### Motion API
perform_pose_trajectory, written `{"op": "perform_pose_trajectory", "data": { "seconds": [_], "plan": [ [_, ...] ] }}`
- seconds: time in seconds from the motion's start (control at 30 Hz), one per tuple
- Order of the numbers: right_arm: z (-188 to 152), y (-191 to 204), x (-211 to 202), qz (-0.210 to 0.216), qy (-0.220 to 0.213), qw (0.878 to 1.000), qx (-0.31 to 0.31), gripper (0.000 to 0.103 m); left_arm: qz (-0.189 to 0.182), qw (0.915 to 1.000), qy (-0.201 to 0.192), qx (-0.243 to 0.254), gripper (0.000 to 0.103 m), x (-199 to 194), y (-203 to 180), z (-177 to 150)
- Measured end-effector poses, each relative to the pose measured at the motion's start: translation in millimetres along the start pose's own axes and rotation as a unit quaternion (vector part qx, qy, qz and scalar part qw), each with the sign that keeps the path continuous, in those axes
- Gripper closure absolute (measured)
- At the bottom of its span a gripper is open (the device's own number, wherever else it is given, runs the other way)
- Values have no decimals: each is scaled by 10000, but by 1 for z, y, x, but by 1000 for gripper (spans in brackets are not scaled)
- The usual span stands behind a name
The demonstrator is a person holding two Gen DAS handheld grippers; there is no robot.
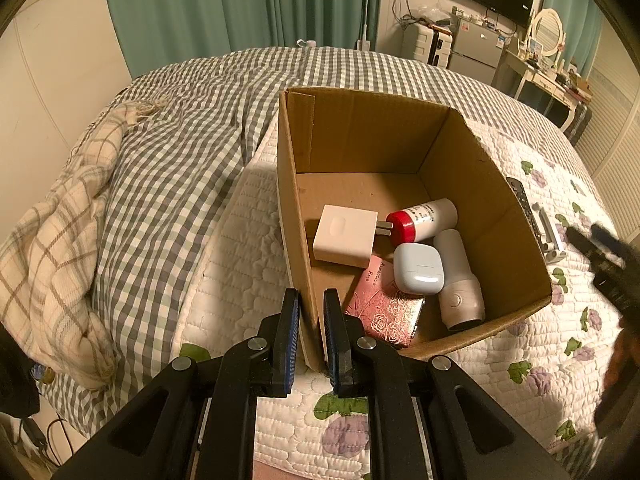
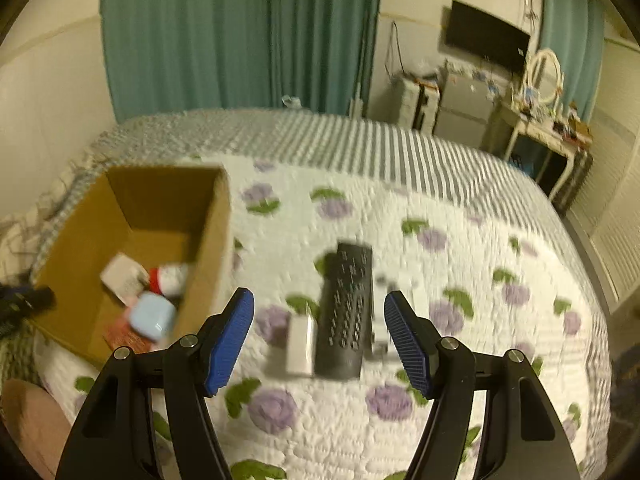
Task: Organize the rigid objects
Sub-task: 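Grasp the white power bank with the right tool, then carry the power bank with the right tool into the box and release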
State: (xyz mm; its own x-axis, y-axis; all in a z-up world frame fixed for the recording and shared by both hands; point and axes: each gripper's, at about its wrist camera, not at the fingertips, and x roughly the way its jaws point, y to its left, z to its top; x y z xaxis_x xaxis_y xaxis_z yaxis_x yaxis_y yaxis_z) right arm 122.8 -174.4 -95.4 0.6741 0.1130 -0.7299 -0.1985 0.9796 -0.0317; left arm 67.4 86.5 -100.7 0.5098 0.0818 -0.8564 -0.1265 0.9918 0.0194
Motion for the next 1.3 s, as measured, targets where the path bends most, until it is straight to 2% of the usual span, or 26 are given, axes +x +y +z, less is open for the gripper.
{"op": "perform_pose_trajectory", "data": {
  "seconds": [0.23, 0.4, 0.47, 0.53, 0.57, 0.93, 1.3],
  "plan": [
    [-25, 4, 45, 98, 475, 9988, 2, 36, -1, 10000, 3, 5, 91, 0, 0, 0],
    [-34, 12, 66, 104, 717, 9974, -26, 54, -8, 10000, 1, -3, 91, 0, 0, 0],
    [-37, 14, 71, 114, 750, 9971, -51, 67, -9, 10000, 12, -3, 91, 0, 0, 0],
    [-38, 19, 76, 125, 781, 9968, -137, 76, -6, 10000, 15, 6, 91, 1, 0, -1],
    [-38, 21, 77, 123, 793, 9966, -181, 77, -9, 10000, 14, 7, 91, 1, 0, 0],
    [-34, 21, 74, 85, 732, 9971, -186, 78, -26, 10000, 18, -2, 91, 1, 0, -1],
    [-2, 23, 14, 258, 37, 9993, -273, 79, -29, 10000, 3, 0, 91, -1, 1, 1]
  ]
}}
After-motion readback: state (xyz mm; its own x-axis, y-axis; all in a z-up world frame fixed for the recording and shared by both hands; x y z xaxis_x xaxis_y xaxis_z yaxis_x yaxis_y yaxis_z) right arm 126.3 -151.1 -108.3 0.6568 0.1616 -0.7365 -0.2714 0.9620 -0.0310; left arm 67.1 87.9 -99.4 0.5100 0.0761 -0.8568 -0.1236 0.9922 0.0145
